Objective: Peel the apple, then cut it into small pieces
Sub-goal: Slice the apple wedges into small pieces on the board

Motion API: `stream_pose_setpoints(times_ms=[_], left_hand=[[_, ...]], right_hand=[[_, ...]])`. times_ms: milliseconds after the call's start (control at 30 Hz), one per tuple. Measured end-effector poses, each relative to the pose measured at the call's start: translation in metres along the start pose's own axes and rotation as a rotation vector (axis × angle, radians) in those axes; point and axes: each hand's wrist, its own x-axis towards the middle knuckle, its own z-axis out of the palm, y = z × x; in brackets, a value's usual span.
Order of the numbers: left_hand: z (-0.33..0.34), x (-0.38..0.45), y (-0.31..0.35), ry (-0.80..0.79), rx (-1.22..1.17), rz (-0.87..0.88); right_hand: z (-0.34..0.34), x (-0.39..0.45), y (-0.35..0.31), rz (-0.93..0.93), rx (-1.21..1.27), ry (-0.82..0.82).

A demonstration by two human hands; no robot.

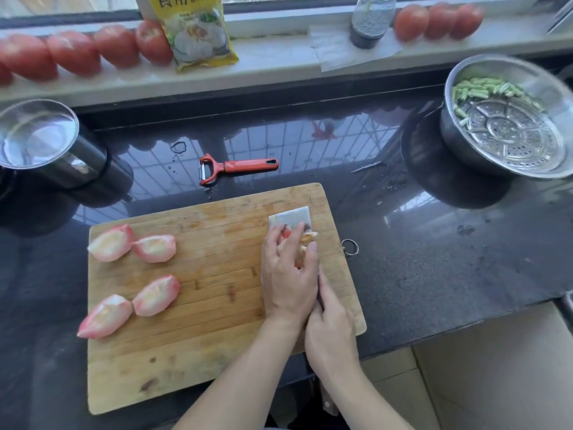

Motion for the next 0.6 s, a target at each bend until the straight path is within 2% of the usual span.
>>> stream_pose_setpoints(times_ms=[200,467,600], left_hand=[[-0.046,-0.004,-0.007,0.104,-0.015,0.003],[-0.111,-0.019,-0.029,0.236,0.027,-0.094],[-0.126,-0.020,-0.032,0.275,0.030,-0.093]], right_hand=[[0.016,-0.023,-0.021,-0.089,-0.020,-0.094],[0.060,-0.063,-0.040,-0.125,-0.027,-0.253],[0.068,-0.071,-0.047,-0.167,-0.049,-0.270]])
